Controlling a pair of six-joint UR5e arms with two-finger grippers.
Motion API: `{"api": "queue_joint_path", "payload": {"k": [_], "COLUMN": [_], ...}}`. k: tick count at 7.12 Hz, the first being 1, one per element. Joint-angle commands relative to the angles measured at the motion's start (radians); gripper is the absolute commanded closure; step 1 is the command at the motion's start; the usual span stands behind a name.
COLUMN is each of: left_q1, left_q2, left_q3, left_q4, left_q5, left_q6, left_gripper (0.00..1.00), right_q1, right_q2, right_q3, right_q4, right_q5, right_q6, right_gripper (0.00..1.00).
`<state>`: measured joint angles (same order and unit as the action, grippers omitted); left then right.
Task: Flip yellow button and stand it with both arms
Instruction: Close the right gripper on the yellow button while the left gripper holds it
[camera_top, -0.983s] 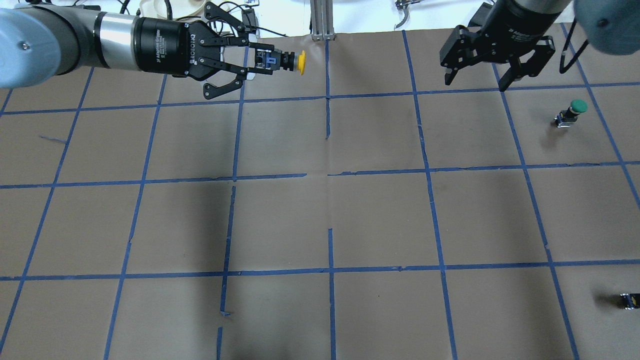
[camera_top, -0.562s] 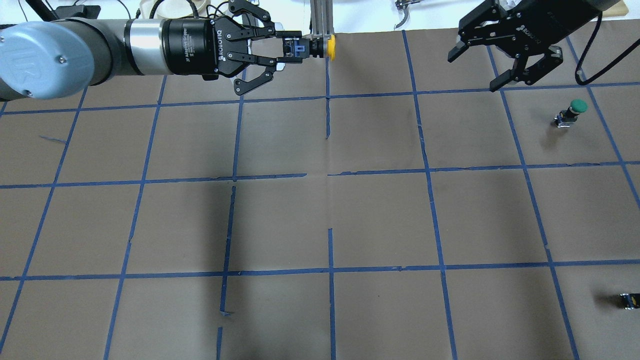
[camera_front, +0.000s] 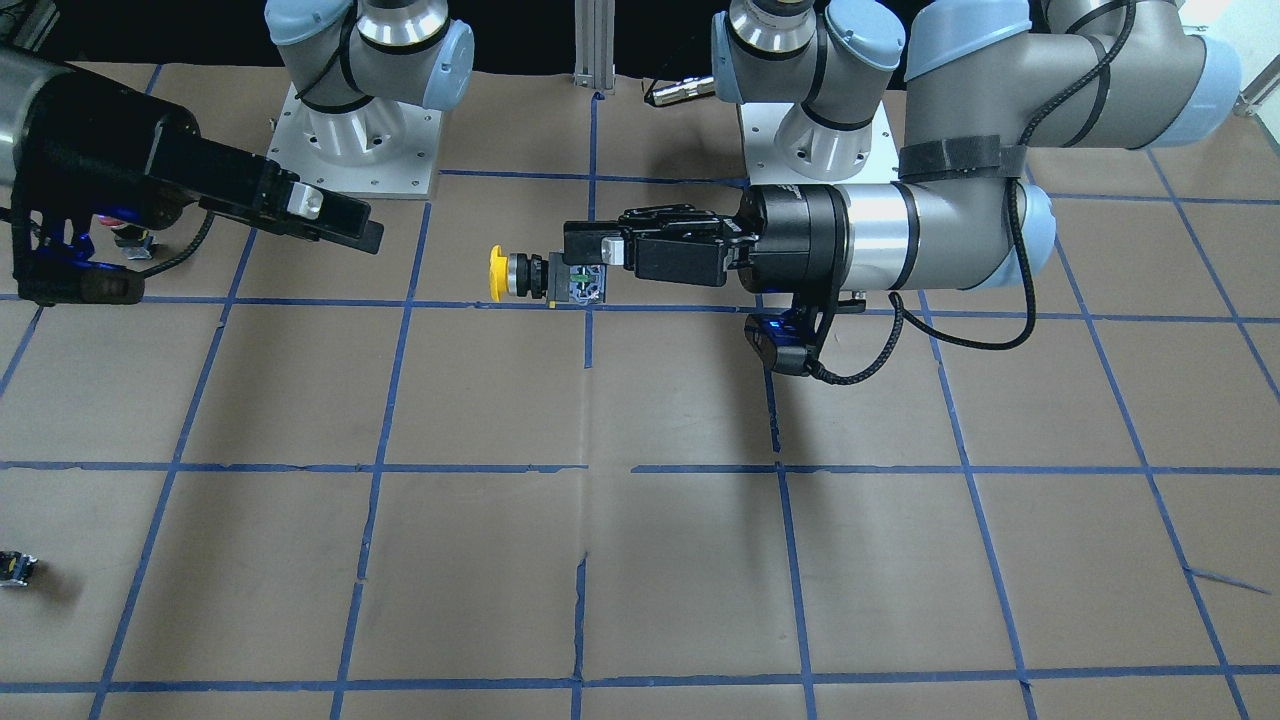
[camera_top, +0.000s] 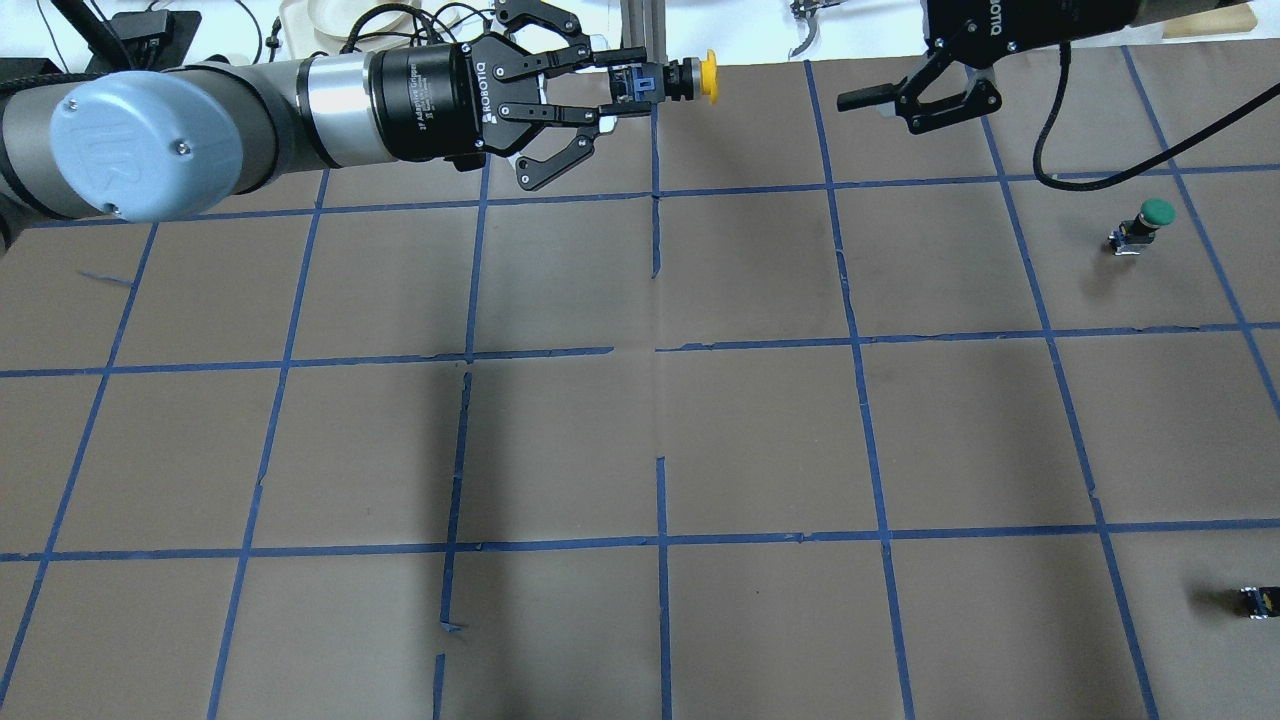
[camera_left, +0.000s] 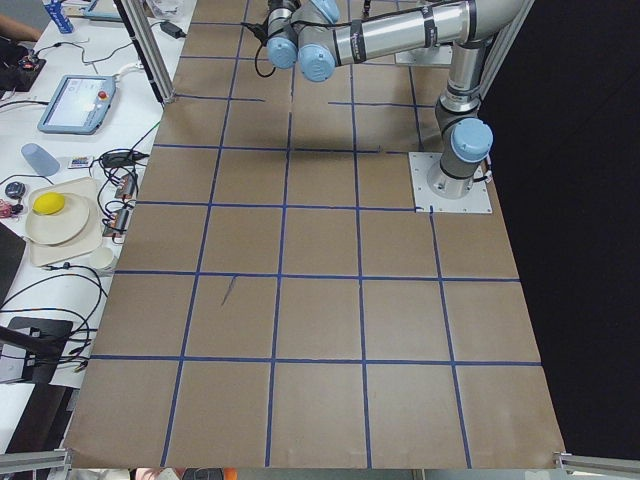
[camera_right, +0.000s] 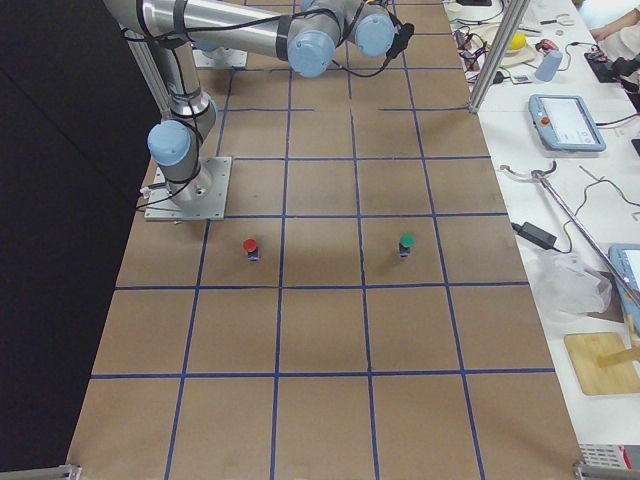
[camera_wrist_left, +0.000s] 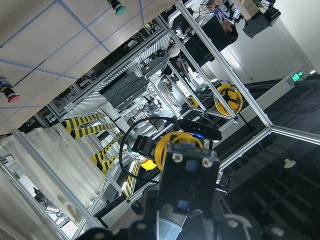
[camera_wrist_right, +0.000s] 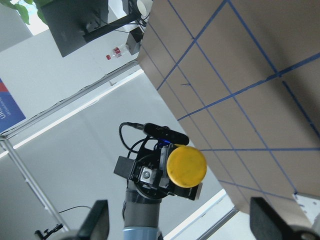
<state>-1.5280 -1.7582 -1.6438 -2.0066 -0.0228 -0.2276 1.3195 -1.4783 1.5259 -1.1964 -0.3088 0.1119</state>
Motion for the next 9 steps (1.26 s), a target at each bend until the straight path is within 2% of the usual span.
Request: {"api": "queue_joint_path", "payload": {"k": [1, 4, 5, 7, 8, 9], "left_q1": [-0.010, -0.014, -0.014, -0.014, -0.014, -0.014], "left_q2": [0.002, 0.003, 0.003, 0.002, 0.002, 0.002], "left_q3": [-0.004, -0.004, -0.004, -0.002, -0.002, -0.002], "left_q4": [0.000, 0.000, 0.002, 0.002, 0.002, 0.002], "left_q5": [-0.016, -0.017, -0.017, -0.017, -0.017, -0.017], "left_q6": [-0.001, -0.001, -0.001, -0.001, -0.001, -0.001], "left_gripper": [1.00, 1.00, 1.00, 1.00, 1.00, 1.00], "right_q1": [0.055, 0.058, 0.061, 0.121, 0.122, 0.122], "right_q2": [0.024, 0.042, 0.064, 0.079, 0.081, 0.082], "right_q3": [0.064, 0.076, 0.074, 0.069, 0.071, 0.076], "right_q4": [0.023, 0.006, -0.003, -0.040, -0.054, -0.067], "right_q5": [0.094, 0.103, 0.132, 0.142, 0.139, 0.139], "right_q6": [0.023, 0.023, 0.022, 0.020, 0.018, 0.014], "right_gripper": [0.00, 0.00, 0.00, 0.03, 0.10, 0.29]}}
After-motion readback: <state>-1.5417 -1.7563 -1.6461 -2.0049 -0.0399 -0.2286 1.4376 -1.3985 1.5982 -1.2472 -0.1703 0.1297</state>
